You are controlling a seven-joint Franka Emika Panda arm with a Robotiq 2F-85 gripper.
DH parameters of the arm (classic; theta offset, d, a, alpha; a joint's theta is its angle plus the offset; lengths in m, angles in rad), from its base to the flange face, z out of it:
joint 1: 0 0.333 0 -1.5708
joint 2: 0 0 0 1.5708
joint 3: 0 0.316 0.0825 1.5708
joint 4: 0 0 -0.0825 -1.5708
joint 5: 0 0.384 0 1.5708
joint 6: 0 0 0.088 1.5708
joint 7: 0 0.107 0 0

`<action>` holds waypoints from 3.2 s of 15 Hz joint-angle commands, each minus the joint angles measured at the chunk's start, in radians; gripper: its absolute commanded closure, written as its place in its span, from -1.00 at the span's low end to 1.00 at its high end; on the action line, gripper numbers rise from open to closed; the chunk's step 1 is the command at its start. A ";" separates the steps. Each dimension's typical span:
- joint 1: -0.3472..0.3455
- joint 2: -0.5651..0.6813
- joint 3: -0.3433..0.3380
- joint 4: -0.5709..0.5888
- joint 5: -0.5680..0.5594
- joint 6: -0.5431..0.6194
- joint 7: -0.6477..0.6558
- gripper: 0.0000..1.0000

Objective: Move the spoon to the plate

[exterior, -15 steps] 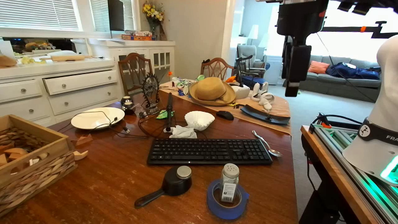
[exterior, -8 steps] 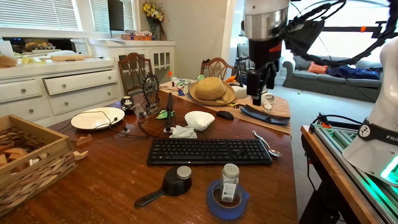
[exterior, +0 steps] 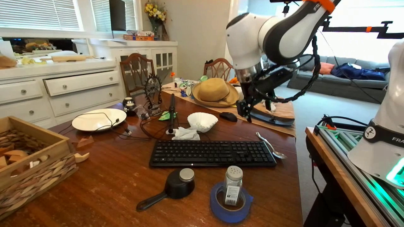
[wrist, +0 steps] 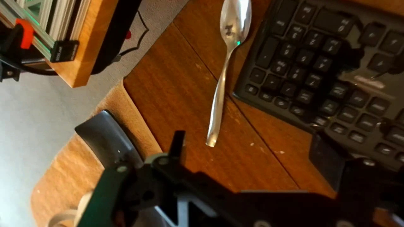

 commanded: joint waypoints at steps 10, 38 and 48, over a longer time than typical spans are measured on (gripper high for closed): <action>0.035 0.231 -0.198 -0.028 -0.018 0.100 0.254 -1.00; 0.115 0.342 -0.217 -0.030 -0.340 0.184 0.547 -1.00; 0.127 0.366 -0.227 -0.018 -0.343 0.198 0.597 -0.95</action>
